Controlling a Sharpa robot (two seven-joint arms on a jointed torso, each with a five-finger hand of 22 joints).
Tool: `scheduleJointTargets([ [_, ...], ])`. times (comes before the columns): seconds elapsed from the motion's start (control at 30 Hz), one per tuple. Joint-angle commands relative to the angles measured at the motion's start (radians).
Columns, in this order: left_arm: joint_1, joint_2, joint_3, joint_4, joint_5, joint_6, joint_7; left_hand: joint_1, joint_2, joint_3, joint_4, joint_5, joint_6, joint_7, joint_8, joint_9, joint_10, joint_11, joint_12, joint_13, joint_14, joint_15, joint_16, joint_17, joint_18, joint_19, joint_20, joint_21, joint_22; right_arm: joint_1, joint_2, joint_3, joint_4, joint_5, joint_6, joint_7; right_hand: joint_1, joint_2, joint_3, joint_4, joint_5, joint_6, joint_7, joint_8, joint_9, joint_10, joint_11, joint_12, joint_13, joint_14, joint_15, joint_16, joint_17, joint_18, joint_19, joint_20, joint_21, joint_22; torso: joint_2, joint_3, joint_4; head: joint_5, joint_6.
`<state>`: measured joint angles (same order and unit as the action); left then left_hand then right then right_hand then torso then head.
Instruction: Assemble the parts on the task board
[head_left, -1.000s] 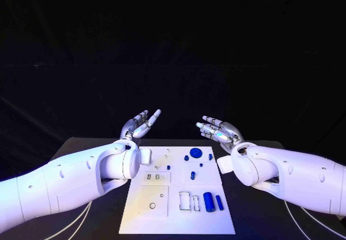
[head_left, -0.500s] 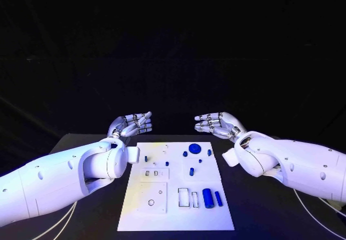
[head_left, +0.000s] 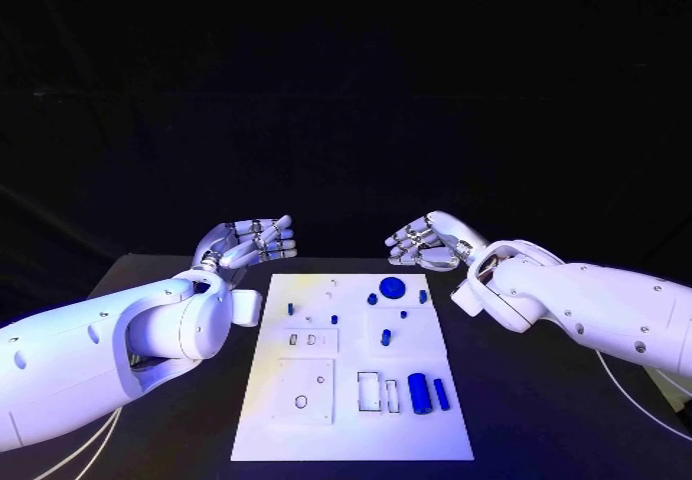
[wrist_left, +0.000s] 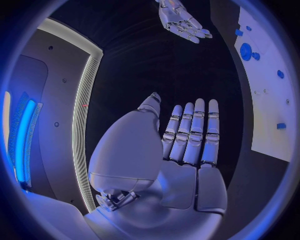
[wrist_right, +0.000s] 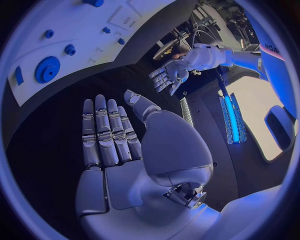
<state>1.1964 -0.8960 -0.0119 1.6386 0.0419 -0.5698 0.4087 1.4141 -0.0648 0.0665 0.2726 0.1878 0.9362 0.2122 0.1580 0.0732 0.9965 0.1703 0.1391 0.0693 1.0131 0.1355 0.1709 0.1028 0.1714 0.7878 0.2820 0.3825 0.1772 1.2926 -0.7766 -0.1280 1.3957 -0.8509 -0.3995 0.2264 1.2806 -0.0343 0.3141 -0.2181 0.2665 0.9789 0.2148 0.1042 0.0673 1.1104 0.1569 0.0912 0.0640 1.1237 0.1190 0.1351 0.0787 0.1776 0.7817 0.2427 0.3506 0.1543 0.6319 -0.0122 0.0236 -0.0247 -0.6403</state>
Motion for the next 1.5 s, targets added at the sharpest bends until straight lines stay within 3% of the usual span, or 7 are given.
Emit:
scheduleJointTargets([
  [0.03,0.011,-0.015,0.003,0.033,-0.018,0.062,0.003,0.012,-0.002,-0.008,-0.002,-0.001,0.010,-0.003,-0.009,-0.002,0.011,-0.002,-0.010,-0.001,0.013,-0.001,-0.005,0.002,0.013,0.014,-0.004,0.012,0.005,0.011,0.006,0.002,-0.002,-0.293,0.063,-0.113,-0.015,-0.034,0.023,-0.018,0.061,0.070,-0.028,-0.002,0.006,0.095,-0.035,-0.011,0.007,0.141,-0.049,0.024,0.028,0.007,0.142,-0.053,0.087,0.035,0.037,-0.0074,0.0083,-0.008,0.000],
  [0.17,0.021,-0.034,0.004,0.070,-0.019,0.075,0.003,0.014,-0.002,-0.010,-0.002,-0.002,0.012,-0.004,-0.012,-0.003,0.014,-0.002,-0.015,-0.002,0.015,-0.001,-0.010,0.003,0.013,0.022,-0.007,0.021,0.008,0.024,0.012,0.004,0.005,-0.470,0.090,-0.184,-0.008,-0.042,-0.002,-0.021,0.117,0.116,-0.052,0.011,0.016,0.170,-0.065,0.010,0.026,0.224,-0.083,0.049,0.048,0.006,0.205,-0.090,0.167,0.080,0.062,-0.0115,0.0176,-0.016,0.005],
  [0.53,0.043,-0.063,0.023,0.118,-0.020,0.087,0.001,0.014,-0.001,-0.016,-0.001,-0.003,0.015,-0.003,-0.019,-0.004,0.016,-0.002,-0.025,-0.002,0.016,0.000,-0.021,0.003,0.013,0.037,-0.013,0.038,0.016,0.037,0.039,0.006,0.012,-0.727,0.108,-0.321,-0.027,-0.061,-0.044,0.011,0.055,0.109,-0.065,-0.031,0.014,0.103,-0.077,-0.025,0.028,0.382,-0.123,0.287,0.246,0.004,0.328,-0.145,0.375,0.212,0.113,-0.0230,0.0276,-0.036,0.016],
  [0.7,0.055,-0.070,0.025,0.131,-0.020,0.087,0.000,0.014,-0.001,-0.017,-0.001,-0.003,0.015,-0.003,-0.020,-0.004,0.017,-0.002,-0.026,-0.002,0.016,0.000,-0.023,0.004,0.013,0.038,-0.014,0.041,0.017,0.039,0.051,0.006,0.016,-0.760,0.131,-0.334,-0.030,-0.066,-0.036,0.027,0.080,0.108,-0.066,-0.037,0.017,0.079,-0.077,-0.027,0.037,0.383,-0.126,0.440,0.357,0.000,0.346,-0.148,0.463,0.291,0.129,-0.0245,0.0324,-0.039,0.021],
  [0.9,0.061,-0.075,0.025,0.144,-0.020,0.089,-0.002,0.014,-0.001,-0.018,-0.001,-0.003,0.015,-0.002,-0.022,-0.004,0.016,-0.001,-0.029,-0.002,0.016,0.000,-0.025,0.004,0.013,0.040,-0.016,0.043,0.018,0.039,0.062,0.006,0.016,-0.780,0.158,-0.342,-0.033,-0.076,-0.016,0.045,0.094,0.099,-0.065,-0.038,0.018,0.050,-0.072,-0.024,0.042,0.390,-0.119,0.879,0.776,-0.053,0.477,-0.145,0.769,0.696,0.136,-0.0261,0.0374,-0.035,0.026],
  [1.0,0.063,-0.077,0.025,0.148,-0.020,0.090,-0.003,0.011,-0.002,-0.021,0.001,-0.003,0.016,-0.001,-0.023,-0.004,0.017,-0.001,-0.031,-0.002,0.016,0.001,-0.027,0.004,0.012,0.040,-0.016,0.046,0.019,0.039,0.065,0.006,0.015,-0.785,0.171,-0.346,-0.033,-0.078,-0.008,0.051,0.097,0.096,-0.064,-0.037,0.019,0.048,-0.069,-0.026,0.042,0.392,-0.120,0.989,0.889,-0.062,0.492,-0.141,0.821,0.767,0.139,-0.0263,0.0383,-0.030,0.024],
  [1.5,0.068,-0.081,0.026,0.150,-0.020,0.091,-0.006,0.010,-0.003,-0.023,0.002,-0.004,0.016,-0.001,-0.024,-0.004,0.017,0.000,-0.032,-0.002,0.017,0.001,-0.028,0.004,0.012,0.040,-0.017,0.047,0.020,0.038,0.075,0.006,0.010,-0.803,0.208,-0.359,-0.028,-0.088,0.013,0.067,0.095,0.098,-0.061,-0.036,0.023,0.042,-0.065,-0.027,0.040,0.386,-0.113,1.150,1.047,-0.087,0.544,-0.133,0.942,0.945,0.152,-0.0259,0.0366,-0.031,0.023],
])
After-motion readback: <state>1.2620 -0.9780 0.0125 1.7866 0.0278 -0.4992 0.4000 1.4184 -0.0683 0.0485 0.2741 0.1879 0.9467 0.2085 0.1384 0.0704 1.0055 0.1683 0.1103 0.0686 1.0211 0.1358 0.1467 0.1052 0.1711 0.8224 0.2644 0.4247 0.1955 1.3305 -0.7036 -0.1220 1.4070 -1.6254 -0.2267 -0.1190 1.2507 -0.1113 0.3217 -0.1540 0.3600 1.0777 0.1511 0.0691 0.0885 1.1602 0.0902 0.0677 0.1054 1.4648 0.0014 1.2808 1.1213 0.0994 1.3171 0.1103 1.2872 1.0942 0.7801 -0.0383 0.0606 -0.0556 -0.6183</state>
